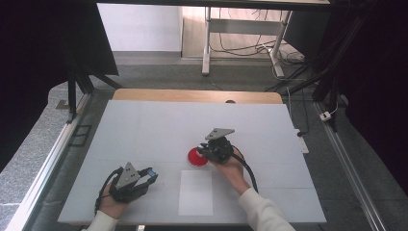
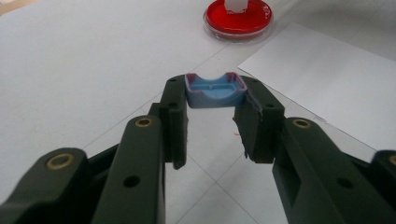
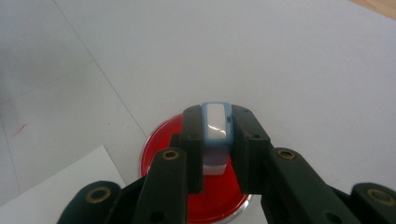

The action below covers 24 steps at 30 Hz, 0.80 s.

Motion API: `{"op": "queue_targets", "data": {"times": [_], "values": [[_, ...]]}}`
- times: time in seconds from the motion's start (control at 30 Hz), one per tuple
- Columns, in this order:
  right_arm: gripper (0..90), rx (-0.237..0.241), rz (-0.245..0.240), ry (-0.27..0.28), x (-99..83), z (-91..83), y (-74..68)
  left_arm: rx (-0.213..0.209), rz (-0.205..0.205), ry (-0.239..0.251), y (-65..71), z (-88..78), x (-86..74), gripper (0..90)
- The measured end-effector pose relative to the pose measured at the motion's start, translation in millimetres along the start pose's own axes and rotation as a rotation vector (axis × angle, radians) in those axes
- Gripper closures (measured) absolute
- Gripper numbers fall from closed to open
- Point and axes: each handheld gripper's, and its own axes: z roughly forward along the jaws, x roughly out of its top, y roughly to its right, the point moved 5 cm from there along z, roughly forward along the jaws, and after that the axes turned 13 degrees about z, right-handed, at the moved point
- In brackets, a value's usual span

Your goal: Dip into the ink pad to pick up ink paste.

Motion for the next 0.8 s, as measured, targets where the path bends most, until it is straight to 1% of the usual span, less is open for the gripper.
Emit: {"op": "queue_targets", "data": {"times": [0.07,0.17,0.37,0.8], "values": [[75.3,0.004,0.003,0.004,-0.4,0.5,0.1,0.001,-0.001,0.001,0.1,-0.2,0.0,64.4],[75.5,-0.002,-0.003,-0.002,-0.8,0.4,-0.6,0.002,-0.001,0.001,0.1,-0.3,0.0,64.4],[75.6,-0.020,-0.032,-0.007,-1.9,0.3,-2.8,0.003,0.000,0.000,0.4,-0.2,0.4,64.4],[75.6,-0.018,-0.024,0.002,-3.1,0.3,-2.6,0.005,0.003,0.000,1.2,-0.1,1.0,64.4]]}}
